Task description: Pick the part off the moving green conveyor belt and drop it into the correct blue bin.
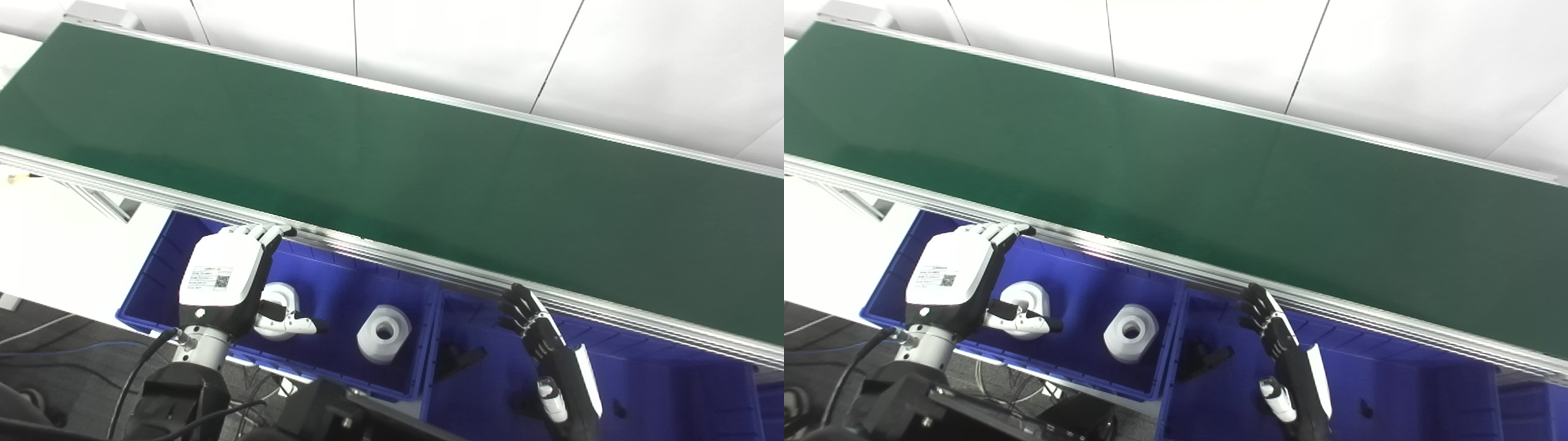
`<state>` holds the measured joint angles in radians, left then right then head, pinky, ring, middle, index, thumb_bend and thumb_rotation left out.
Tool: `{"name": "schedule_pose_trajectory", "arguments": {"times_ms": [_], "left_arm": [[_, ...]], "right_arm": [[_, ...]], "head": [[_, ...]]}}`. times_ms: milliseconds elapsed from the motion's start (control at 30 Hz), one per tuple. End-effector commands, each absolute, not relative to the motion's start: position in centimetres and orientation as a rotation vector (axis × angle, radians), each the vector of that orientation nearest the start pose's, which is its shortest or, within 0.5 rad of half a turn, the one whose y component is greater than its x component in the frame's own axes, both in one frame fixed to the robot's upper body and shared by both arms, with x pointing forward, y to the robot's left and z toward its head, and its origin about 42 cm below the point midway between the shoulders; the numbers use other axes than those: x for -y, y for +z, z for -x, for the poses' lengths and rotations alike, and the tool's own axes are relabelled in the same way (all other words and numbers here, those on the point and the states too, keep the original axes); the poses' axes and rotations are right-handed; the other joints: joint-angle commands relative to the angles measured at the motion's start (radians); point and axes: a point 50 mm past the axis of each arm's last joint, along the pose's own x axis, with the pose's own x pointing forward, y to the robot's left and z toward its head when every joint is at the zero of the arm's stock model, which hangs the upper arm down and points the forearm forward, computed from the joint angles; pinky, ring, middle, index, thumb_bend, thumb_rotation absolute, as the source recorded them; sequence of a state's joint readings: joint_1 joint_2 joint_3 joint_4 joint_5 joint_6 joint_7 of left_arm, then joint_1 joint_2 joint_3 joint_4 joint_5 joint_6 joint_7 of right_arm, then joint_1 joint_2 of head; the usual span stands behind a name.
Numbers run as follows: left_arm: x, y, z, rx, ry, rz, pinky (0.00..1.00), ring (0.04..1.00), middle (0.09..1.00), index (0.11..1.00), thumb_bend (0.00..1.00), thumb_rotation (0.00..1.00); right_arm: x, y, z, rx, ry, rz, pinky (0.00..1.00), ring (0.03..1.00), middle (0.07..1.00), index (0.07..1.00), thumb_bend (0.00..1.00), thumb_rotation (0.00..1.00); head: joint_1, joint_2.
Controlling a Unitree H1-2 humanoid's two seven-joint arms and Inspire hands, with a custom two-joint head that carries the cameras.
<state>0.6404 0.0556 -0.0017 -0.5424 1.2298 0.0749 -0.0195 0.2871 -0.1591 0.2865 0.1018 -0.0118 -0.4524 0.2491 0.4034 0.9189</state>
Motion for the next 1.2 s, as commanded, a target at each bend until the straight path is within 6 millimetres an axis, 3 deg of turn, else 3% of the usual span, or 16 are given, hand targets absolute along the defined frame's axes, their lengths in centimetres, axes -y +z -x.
{"name": "schedule_pose_trajectory", "arguments": {"times_ms": [0,233,400,733,900,1167], "left_arm": [[-25.1,14.5,-7.8,-0.111,0.110,-1.282,0.78,0.805,0.815,0.793,1.00,0.63],[-22.4,16.3,-7.4,0.175,0.120,-1.023,0.65,0.731,0.767,0.756,0.97,0.61],[-20.4,16.9,-8.6,0.306,0.074,-0.925,0.63,0.730,0.768,0.762,0.95,0.62],[-20.9,14.9,-11.1,0.368,-0.034,-0.783,0.68,0.754,0.784,0.779,0.95,0.59],[-20.3,12.5,-12.0,0.292,-0.089,-0.606,0.66,0.784,0.811,0.815,0.96,0.65],[-18.0,8.7,-12.4,0.163,-0.151,-0.437,0.74,0.850,0.867,0.862,0.94,0.75]], "right_arm": [[18.6,3.6,-15.6,0.070,0.508,0.078,0.80,0.860,0.893,0.919,0.88,0.94],[17.2,3.3,-14.9,0.059,0.515,0.076,0.80,0.862,0.900,0.912,0.91,0.94],[15.4,3.2,-14.3,0.056,0.512,0.058,0.81,0.869,0.903,0.907,0.90,0.93],[13.0,3.5,-14.2,0.070,0.494,0.091,0.80,0.870,0.902,0.904,0.88,0.95],[12.5,3.7,-14.3,0.079,0.484,0.088,0.80,0.871,0.901,0.897,0.88,0.95],[13.6,4.0,-14.4,0.077,0.478,0.094,0.81,0.875,0.904,0.901,0.88,0.95]], "head": [[-0.037,-0.012],[-0.256,-0.048],[-0.342,-0.064],[-0.546,-0.072],[-0.560,-0.062],[-0.499,-0.035]]}}
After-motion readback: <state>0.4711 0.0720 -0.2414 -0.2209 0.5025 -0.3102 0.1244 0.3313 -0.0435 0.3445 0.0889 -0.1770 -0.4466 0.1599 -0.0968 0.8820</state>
